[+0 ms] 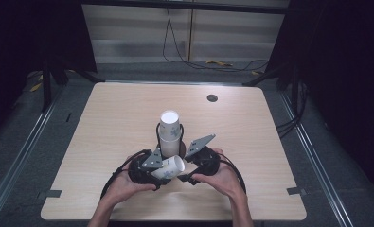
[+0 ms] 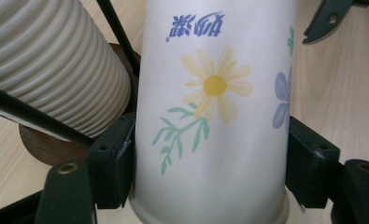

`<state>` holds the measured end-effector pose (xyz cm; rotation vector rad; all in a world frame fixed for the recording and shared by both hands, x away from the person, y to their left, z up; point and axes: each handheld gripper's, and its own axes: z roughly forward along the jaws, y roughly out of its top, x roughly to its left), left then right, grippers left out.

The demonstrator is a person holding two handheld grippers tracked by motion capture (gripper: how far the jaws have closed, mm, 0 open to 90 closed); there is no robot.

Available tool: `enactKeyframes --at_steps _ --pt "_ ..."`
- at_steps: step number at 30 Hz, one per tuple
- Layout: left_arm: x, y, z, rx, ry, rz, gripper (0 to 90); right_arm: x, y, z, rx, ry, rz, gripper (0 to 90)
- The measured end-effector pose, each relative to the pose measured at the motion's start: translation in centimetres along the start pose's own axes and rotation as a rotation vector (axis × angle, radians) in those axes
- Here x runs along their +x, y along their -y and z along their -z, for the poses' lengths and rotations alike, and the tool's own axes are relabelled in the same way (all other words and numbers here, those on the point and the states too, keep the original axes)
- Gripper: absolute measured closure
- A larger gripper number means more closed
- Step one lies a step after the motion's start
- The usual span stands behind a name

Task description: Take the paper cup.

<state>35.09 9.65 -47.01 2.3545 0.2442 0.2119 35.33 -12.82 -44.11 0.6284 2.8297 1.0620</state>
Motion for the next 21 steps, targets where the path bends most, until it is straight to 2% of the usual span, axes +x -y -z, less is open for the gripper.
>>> enactKeyframes --at_steps 5,9,12,15,18,20,21 --pt "-0.2 -0.7 -0.1 0.045 0.0 -0.042 28.8 0.0 0.0 -0.1 0.006 -0.011 0.008 24.1" --pt "-0.2 -1.0 -0.1 0.043 0.005 -0.049 28.8 -0.1 0.0 -0.1 0.017 -0.017 0.019 24.4" --pt "-0.1 -0.9 -0.1 0.062 0.005 -0.05 28.8 0.1 -0.1 -0.1 0.041 -0.009 0.014 24.5" --pt "-0.2 -0.9 -0.2 0.077 0.013 -0.059 28.9 0.1 -0.7 -0.3 0.082 -0.005 0.032 24.7" --pt "-0.2 -1.0 -0.2 0.106 0.001 -0.071 28.9 0.1 -1.1 -0.5 0.11 -0.01 0.044 24.8" --pt "-0.3 -1.0 -0.2 0.108 0.001 -0.072 28.9 0.1 -1.2 -0.6 0.115 -0.017 0.052 24.8" --pt "-0.3 -1.1 -0.1 0.12 0.008 -0.086 28.9 0.2 -1.4 -0.7 0.125 -0.023 0.055 25.2"
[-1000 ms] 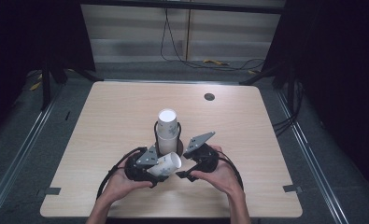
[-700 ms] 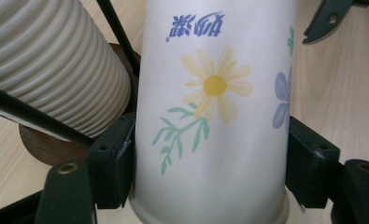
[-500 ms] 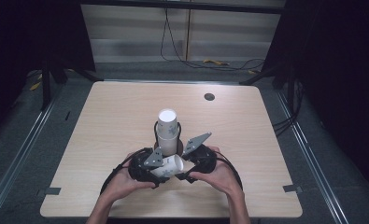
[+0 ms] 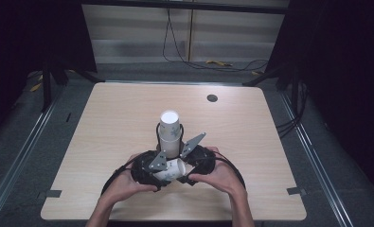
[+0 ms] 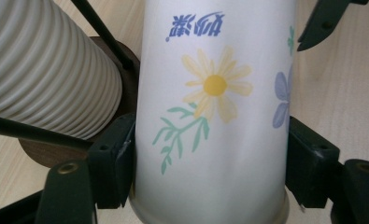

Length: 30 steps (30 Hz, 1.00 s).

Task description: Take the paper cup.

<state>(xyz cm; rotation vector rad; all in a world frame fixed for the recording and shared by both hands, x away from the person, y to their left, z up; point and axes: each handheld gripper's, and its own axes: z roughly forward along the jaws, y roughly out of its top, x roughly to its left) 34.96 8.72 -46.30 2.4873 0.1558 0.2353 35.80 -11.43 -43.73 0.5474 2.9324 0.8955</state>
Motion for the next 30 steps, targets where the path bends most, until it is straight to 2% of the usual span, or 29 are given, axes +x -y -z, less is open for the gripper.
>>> enactKeyframes --at_steps 6,15,18,23,28,30 --pt "-0.1 -0.3 0.0 0.006 0.0 -0.012 28.9 -0.2 -0.2 0.1 0.007 -0.006 -0.001 26.1" --pt "-0.2 -0.5 -0.4 0.03 0.012 -0.021 28.8 -0.5 -0.2 -0.2 0.065 -0.038 -0.006 26.1" --pt "-0.3 -0.6 -0.5 0.036 0.007 -0.028 28.8 -0.5 -0.2 -0.4 0.072 -0.035 -0.01 25.7" --pt "-0.4 -0.7 -0.7 0.038 0.012 -0.034 28.8 -0.7 -0.2 -0.6 0.079 -0.056 -0.012 25.5" --pt "-0.7 -0.7 -0.8 0.028 0.013 -0.033 28.6 -0.6 -0.3 -0.9 0.076 -0.112 0.002 25.3" --pt "-0.7 -0.7 -0.8 0.03 0.008 -0.036 28.6 -0.5 -0.4 -1.1 0.084 -0.13 -0.007 25.5"
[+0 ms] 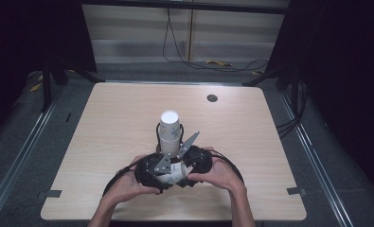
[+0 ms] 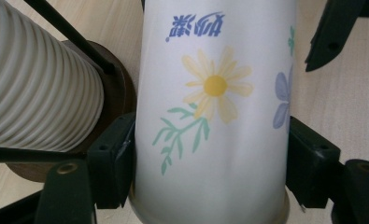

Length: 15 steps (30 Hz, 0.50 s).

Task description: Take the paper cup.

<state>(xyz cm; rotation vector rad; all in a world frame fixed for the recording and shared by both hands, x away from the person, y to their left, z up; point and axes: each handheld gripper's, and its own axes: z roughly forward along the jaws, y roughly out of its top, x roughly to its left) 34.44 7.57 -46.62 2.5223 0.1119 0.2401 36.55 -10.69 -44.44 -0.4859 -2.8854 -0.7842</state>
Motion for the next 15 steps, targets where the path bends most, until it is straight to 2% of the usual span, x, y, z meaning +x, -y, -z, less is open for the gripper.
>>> enactKeyframes --at_steps 10,13,15 --pt "-0.43 -0.19 0.02 0.004 0.0 -0.019 28.7 -0.51 -0.11 -0.2 -0.022 -0.04 -0.02 25.6" --pt "-0.48 -0.2 0.01 0.001 -0.002 -0.023 28.8 -0.54 -0.18 -0.32 -0.034 -0.051 -0.013 28.4" --pt "-0.42 0.03 -0.04 -0.018 -0.005 -0.01 28.9 -0.4 -0.33 -0.29 -0.047 -0.061 -0.015 31.3"
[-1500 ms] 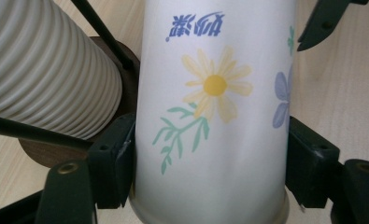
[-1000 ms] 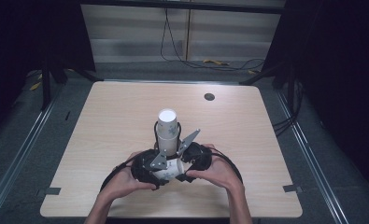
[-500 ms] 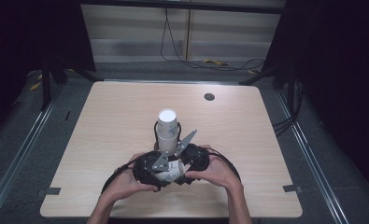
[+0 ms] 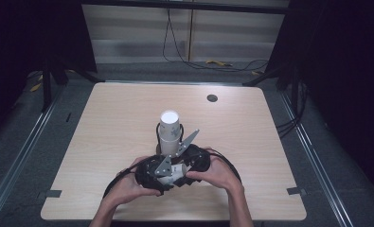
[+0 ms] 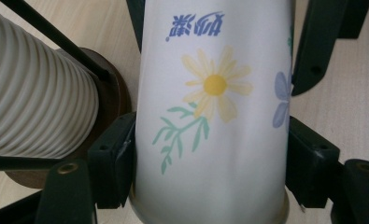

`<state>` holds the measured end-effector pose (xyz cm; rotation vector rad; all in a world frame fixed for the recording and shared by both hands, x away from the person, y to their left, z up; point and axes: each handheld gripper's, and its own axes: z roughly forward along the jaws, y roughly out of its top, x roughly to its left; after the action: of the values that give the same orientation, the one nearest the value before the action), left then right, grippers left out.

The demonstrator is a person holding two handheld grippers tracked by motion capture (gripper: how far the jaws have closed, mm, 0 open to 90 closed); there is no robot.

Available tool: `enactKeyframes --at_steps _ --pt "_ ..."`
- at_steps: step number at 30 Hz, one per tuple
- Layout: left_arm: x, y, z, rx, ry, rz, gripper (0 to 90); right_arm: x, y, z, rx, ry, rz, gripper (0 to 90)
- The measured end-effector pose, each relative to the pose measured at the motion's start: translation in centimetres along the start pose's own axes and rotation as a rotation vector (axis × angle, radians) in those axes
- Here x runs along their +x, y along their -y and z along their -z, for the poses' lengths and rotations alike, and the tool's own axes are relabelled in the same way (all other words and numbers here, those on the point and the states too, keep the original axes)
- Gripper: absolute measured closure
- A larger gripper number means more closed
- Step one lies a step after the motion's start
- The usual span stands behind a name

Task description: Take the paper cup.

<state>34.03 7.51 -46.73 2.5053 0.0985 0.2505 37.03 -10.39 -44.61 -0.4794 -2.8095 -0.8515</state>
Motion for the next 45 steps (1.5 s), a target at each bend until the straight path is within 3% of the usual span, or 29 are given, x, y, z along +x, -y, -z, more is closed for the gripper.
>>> enactKeyframes --at_steps 12,27,33,40,45 --pt "-0.1 0.2 0.3 -0.031 -0.008 -0.017 27.2 -0.2 0.2 0.2 -0.023 -0.013 -0.015 33.9" --pt "0.0 0.6 0.6 -0.16 -0.011 0.048 19.0 0.1 0.4 0.9 -0.074 0.008 -0.014 35.5" --pt "0.0 0.8 0.7 -0.199 -0.012 0.074 16.5 0.2 0.4 0.9 -0.069 0.031 -0.018 35.5" --pt "-0.1 0.9 1.3 -0.209 -0.03 0.069 16.7 0.3 0.5 0.9 -0.084 0.037 -0.023 35.6" --pt "0.0 1.1 1.5 -0.243 -0.036 0.09 16.3 0.3 0.5 1.1 -0.077 0.052 -0.036 35.8"
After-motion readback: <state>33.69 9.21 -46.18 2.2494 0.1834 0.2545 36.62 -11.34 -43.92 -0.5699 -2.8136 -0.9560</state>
